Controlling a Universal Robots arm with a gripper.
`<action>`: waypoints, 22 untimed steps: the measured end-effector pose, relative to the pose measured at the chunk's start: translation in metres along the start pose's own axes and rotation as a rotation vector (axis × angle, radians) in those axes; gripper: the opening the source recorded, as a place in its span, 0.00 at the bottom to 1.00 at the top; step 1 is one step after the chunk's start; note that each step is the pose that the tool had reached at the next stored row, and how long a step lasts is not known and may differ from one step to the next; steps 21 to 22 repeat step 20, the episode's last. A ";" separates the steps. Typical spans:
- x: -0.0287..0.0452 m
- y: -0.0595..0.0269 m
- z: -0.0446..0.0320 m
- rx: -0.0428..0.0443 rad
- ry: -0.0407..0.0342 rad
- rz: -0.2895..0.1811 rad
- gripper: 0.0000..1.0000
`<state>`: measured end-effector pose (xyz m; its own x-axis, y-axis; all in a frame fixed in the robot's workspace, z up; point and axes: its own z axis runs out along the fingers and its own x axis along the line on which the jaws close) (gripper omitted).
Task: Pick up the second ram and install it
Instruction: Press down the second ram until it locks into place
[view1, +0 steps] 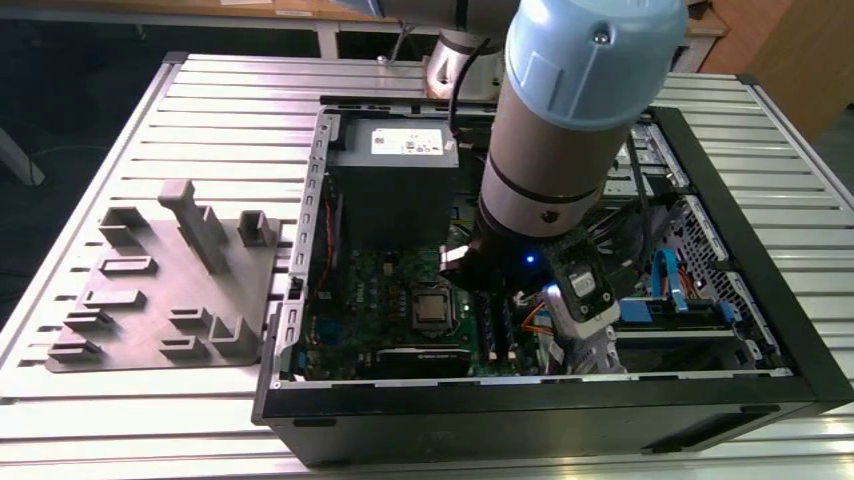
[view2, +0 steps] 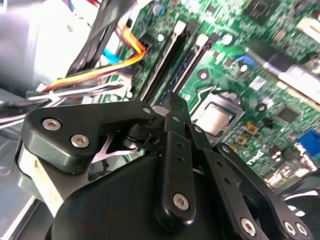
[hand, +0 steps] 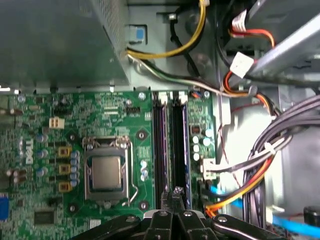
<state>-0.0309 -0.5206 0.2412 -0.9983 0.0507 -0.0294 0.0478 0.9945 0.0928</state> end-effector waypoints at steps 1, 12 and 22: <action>0.0001 0.0026 0.0003 -0.0002 0.0000 0.000 0.07; 0.0009 0.0176 0.0018 -0.0001 0.0000 0.000 0.07; 0.0009 0.0177 0.0006 -0.0002 0.0000 0.000 0.07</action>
